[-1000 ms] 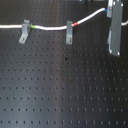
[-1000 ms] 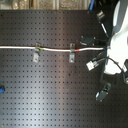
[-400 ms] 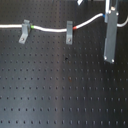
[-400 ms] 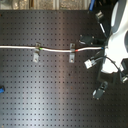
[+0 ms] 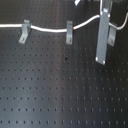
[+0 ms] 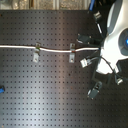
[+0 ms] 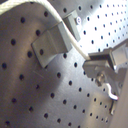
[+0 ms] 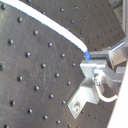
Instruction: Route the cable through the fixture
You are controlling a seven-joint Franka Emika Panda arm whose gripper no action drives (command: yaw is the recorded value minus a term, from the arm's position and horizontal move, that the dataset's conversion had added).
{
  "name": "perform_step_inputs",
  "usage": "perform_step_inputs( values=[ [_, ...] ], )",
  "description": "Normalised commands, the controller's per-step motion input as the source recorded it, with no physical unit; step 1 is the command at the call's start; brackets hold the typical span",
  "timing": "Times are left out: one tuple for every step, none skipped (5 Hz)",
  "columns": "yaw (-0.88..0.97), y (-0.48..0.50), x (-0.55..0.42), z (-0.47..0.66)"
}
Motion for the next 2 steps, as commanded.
perform_step_inputs(
  values=[
    [0.09,0.070,0.059,0.64],
    [0.09,0.048,0.023,0.59]
  ],
)
